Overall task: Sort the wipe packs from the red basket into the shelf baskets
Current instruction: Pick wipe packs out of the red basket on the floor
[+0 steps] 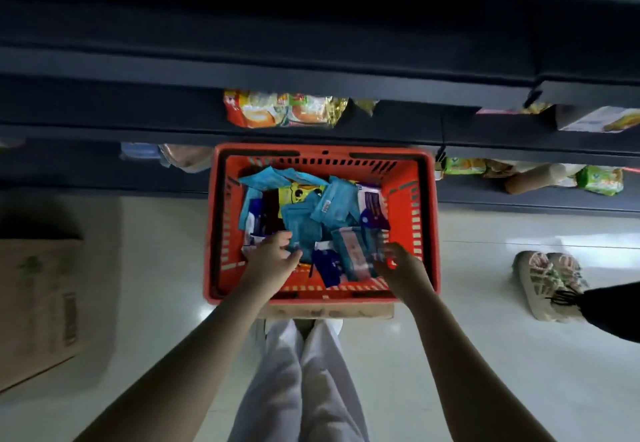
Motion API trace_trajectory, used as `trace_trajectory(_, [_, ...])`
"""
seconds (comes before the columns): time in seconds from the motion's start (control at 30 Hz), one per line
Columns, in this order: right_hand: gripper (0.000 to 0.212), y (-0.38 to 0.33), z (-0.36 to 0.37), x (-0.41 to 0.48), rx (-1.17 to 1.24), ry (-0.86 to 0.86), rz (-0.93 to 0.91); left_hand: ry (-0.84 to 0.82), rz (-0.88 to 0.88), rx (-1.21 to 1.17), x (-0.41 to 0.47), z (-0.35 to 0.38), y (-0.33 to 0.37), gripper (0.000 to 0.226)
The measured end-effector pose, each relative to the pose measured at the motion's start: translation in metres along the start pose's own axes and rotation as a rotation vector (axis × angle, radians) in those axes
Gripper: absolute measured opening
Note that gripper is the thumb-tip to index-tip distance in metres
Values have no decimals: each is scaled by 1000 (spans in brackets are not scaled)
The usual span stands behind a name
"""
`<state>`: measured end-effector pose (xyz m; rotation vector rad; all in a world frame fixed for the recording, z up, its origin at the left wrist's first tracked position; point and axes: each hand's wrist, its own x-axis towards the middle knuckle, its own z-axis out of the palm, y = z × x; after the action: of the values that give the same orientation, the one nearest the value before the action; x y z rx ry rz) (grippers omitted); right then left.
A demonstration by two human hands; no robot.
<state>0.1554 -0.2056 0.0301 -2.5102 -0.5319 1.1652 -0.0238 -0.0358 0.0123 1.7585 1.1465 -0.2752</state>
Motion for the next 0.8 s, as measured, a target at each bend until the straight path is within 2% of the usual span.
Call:
trace_trajectory(0.07, [42,13,17,34,7,-50,-27,26,-56,38,35,20,-11,55])
trace_trajectory(0.23, [50,30,47,82,179,-148,66,81,-161,-58,85,51,-37,68])
trace_trajectory(0.33, [54,37,55,90,195,-129,113,160,-179,-25,94,59,-45,64])
trace_trajectory(0.47, [67,42,58,91,428,-236,225,159,-256,-128,95,61,-45,54])
trace_trajectory(0.6, [49,42,48,87,587,-202,256,110,-249,-130,89,61,-40,35])
trace_trajectory(0.7, [32,35,33,73,705,-149,221,94,-239,-211,75,52,-30,32])
trace_trajectory(0.8, [25,17,8,43,906,-103,188,156,-174,-164,45,27,-12,31])
